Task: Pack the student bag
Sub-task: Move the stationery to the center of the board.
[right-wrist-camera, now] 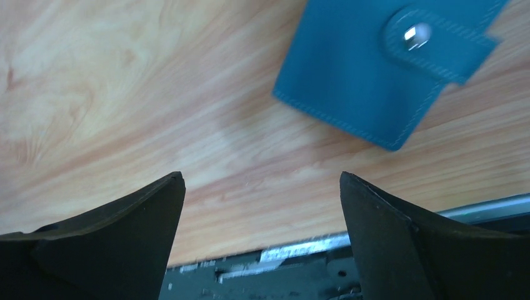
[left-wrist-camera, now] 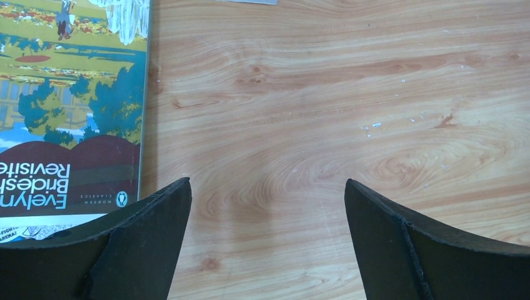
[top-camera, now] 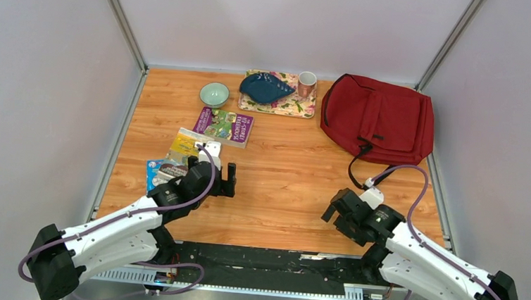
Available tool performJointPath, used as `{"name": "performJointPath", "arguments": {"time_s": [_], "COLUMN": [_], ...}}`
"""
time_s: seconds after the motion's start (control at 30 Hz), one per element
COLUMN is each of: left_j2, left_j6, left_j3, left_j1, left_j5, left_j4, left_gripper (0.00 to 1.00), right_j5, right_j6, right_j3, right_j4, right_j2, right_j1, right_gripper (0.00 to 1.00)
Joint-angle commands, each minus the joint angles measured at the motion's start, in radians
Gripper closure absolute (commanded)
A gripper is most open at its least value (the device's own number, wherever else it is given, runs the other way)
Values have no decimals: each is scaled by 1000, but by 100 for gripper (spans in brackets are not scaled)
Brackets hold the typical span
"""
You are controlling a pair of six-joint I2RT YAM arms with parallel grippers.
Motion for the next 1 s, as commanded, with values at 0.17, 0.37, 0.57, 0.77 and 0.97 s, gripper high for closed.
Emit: {"name": "performJointPath", "arguments": {"time_s": [0.17, 0.37, 0.57, 0.77, 0.97], "left_j2": [14, 34, 54, 68, 68], "left_j6": [13, 8, 5, 2, -3], "left_j3": [-2, -3, -5, -3, -11], "left_j1": [31, 38, 45, 49, 54], "left_j5": [84, 109, 134, 150, 166], "left_j4": [68, 77, 88, 96, 100], "left_gripper": [1, 1, 1, 1, 1], "right_j5": [170, 216, 156, 164, 159], "right_j6": [-163, -207, -243, -252, -287], "right_j3": [36, 30, -10, -27, -7], "right_j4": [33, 67, 130, 187, 254], "right_j2": [109, 118, 98, 153, 230], "right_j1": [-291, -369, -460, -501, -561], "right_gripper": [1, 1, 1, 5, 10]}}
